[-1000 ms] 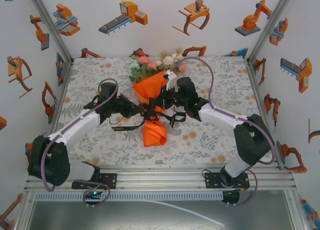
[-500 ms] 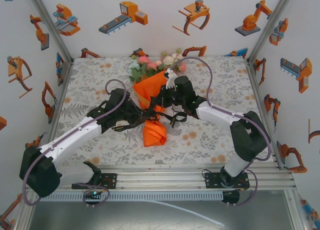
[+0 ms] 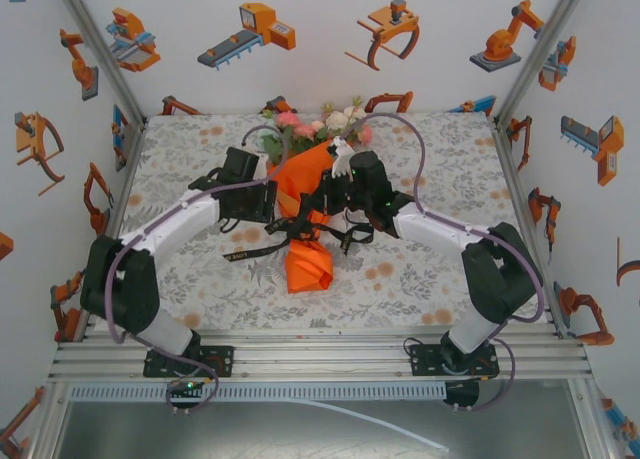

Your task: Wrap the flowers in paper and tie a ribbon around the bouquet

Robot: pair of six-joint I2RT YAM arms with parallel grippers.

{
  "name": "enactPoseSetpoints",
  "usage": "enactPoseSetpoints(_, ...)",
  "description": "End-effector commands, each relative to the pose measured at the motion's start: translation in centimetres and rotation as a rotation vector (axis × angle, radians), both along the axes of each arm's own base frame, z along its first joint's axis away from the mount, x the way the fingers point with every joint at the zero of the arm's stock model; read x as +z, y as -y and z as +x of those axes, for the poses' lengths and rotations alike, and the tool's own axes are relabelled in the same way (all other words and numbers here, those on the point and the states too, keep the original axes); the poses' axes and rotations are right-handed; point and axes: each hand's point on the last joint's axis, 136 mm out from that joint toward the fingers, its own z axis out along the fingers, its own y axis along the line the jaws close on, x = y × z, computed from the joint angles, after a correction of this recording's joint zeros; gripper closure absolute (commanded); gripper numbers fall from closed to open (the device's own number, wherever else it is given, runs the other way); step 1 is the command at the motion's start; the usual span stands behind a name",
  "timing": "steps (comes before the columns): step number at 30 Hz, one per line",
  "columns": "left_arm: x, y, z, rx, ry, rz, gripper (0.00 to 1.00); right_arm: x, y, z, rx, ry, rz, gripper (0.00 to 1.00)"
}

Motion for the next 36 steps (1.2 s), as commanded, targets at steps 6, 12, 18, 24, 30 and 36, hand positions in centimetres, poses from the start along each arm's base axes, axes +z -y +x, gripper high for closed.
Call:
enactPoseSetpoints(6, -2.1, 3.4, 1.2, -0.198, -0.061, -0.139, 0.37, 1.5, -0.1, -0.4, 0.036, 0.043, -0.002, 1.0)
enactPoseSetpoints(12, -3.3, 2.9, 0.5, -0.181, -0.127, -0.199, 0.44, 1.6, -0.1, -0.3, 0.031, 0.043, 0.001, 1.0)
enactPoseSetpoints(18, -3.8, 4.0, -1.0, -0.233, -0.18, -0.27, 0.42, 1.4, -0.3, -0.1, 0.031, 0.034, -0.001, 1.0)
enactPoseSetpoints(24, -5.2, 3.7, -1.4, -0.221, -0.213, -0.252, 0.6, 1.3, -0.2, -0.2, 0.033, 0.033, -0.005, 1.0)
enactPoseSetpoints(30, -3.0, 3.4, -1.9, -0.135, -0.223, -0.308, 1.0, 1.1, 0.4, 0.5, -0.022, 0.017, -0.032, 1.0)
enactPoseSetpoints(36, 3.2, 2.9, -1.9, 0.382, -0.302, -0.678, 1.0, -0.1, 0.7, 1.0, -0.051, 0.005, -0.059, 1.0)
